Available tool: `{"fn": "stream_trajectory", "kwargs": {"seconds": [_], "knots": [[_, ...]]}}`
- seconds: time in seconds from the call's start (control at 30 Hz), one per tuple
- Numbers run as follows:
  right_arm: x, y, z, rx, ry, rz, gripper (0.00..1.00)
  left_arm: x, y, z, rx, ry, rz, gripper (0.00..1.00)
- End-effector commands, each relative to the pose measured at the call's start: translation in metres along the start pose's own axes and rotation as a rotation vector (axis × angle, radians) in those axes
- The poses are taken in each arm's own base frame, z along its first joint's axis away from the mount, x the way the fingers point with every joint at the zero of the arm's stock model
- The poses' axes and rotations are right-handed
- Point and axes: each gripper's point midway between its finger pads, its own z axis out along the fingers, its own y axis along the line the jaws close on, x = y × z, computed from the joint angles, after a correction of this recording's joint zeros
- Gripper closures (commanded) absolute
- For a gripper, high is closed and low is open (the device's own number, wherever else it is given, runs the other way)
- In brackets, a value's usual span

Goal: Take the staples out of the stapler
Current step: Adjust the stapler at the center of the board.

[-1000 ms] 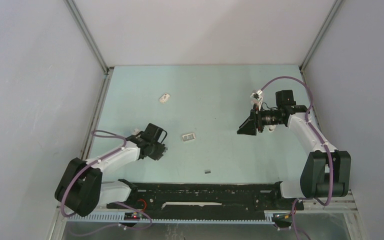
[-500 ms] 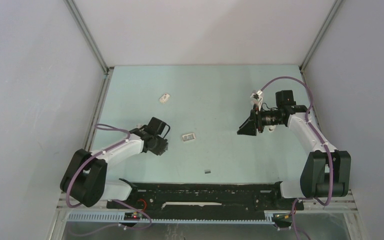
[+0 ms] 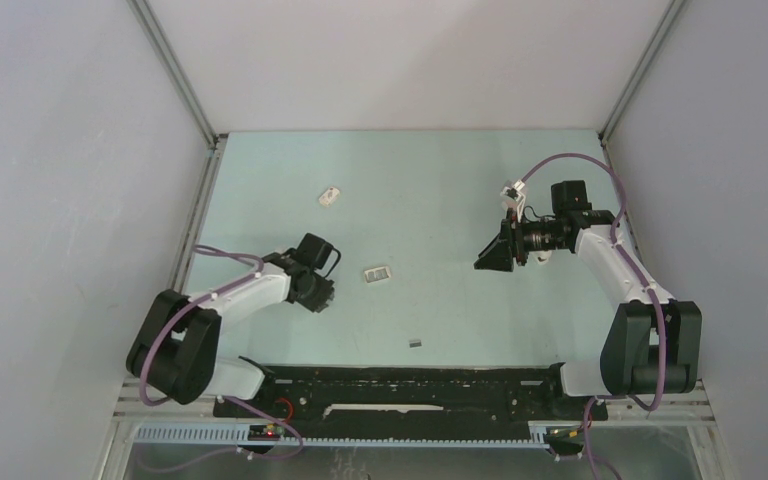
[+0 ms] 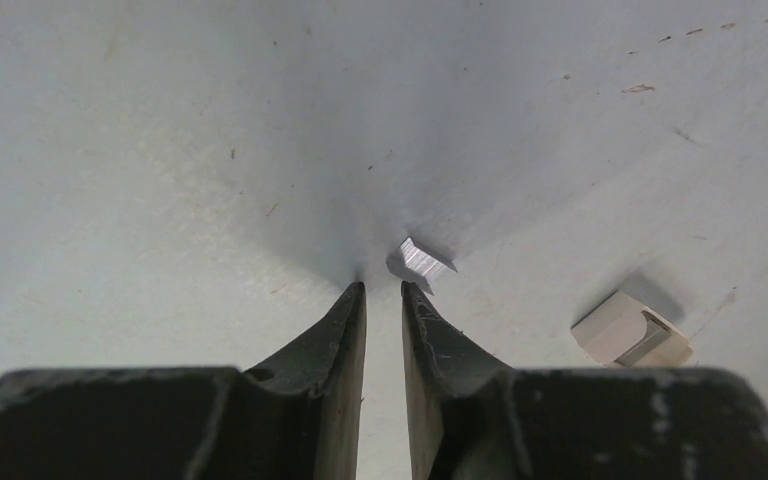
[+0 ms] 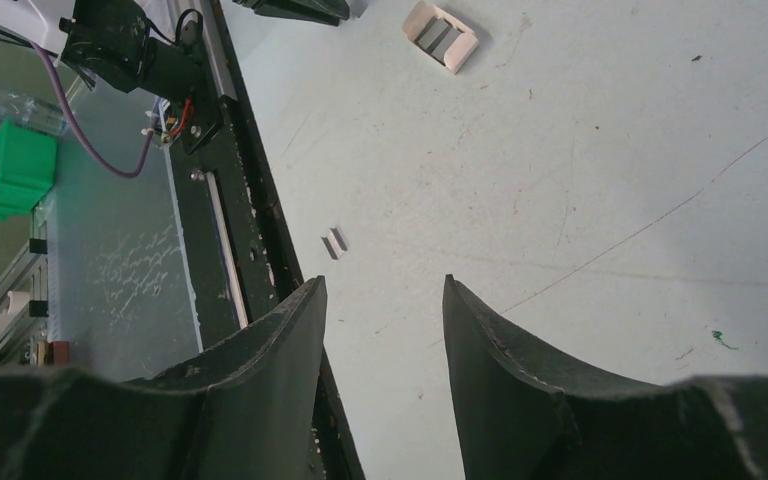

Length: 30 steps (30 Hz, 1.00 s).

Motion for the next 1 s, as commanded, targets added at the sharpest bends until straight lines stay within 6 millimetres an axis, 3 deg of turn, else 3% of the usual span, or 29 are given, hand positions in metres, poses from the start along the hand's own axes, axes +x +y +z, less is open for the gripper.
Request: {"fn": "stream_trajectory", "kwargs": {"seconds": [0.0,0.97], "knots": [[-0.002,0.003,0.000,-0.021,-0.013,-0.018,0.44,-0.010,-0.013,-0.002,0.007,-0.024,0.009,0.75],[-0.002,0.003,-0.001,-0.022,-0.016,-0.019,0.44,-0.023,-0.025,0.006,0.053,0.001,0.043,0.72]]}}
